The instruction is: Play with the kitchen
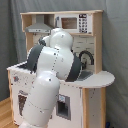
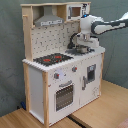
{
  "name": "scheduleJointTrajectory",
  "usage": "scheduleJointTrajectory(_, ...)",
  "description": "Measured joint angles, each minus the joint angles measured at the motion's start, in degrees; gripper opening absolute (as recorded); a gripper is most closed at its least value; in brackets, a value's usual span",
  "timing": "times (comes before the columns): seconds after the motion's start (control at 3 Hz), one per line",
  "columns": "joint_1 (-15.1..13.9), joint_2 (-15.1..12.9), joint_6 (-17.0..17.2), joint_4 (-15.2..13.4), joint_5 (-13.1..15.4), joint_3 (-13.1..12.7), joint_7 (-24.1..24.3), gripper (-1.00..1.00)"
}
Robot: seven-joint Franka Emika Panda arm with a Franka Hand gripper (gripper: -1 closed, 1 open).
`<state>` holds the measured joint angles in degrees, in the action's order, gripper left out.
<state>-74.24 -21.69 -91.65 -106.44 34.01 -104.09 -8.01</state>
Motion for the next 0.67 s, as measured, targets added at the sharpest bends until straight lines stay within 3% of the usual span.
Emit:
scheduleJointTrajectory(0.33,1.4,0.0,-4.7,-1.4,0.0,2.6,-2.1,-1.00)
scheduleJointTrajectory(0.67,4.9,0.0,-8.0,-1.4,0.0,6.1,-2.7,-1.00)
